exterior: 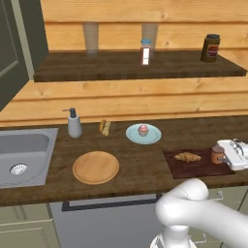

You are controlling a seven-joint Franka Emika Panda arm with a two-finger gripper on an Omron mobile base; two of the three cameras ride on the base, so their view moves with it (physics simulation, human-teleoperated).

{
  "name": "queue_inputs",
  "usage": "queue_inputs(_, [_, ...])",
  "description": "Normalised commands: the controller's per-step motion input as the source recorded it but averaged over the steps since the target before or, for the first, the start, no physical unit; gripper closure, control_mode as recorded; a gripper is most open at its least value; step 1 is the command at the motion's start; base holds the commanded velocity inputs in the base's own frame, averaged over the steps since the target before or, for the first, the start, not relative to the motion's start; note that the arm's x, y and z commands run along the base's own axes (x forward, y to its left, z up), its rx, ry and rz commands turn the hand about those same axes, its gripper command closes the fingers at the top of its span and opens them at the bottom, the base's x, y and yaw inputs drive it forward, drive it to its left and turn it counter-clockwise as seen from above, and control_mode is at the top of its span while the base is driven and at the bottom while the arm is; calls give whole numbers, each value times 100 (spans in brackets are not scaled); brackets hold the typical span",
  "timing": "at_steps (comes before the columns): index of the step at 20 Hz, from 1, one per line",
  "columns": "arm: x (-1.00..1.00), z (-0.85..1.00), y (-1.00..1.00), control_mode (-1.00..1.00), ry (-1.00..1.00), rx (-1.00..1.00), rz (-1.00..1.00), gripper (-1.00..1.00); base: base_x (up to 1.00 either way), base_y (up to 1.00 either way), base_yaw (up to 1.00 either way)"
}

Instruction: From the different types of pastries on the counter, select a croissant and place it on the cutting board. Then retrieve a jar of jam from the cabinet and place it alongside the croissant on the cutting board.

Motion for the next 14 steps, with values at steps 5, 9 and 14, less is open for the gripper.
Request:
queue_inputs(5, [29, -21, -11, -100, -3, 0, 4, 100, 0, 0, 0])
queue_inputs(9, [19, -29, -21, -100, -8, 0, 3, 100, 0, 0, 0])
queue_inputs(14, [14, -11, -7, -100, -7, 0, 1, 100, 0, 0, 0])
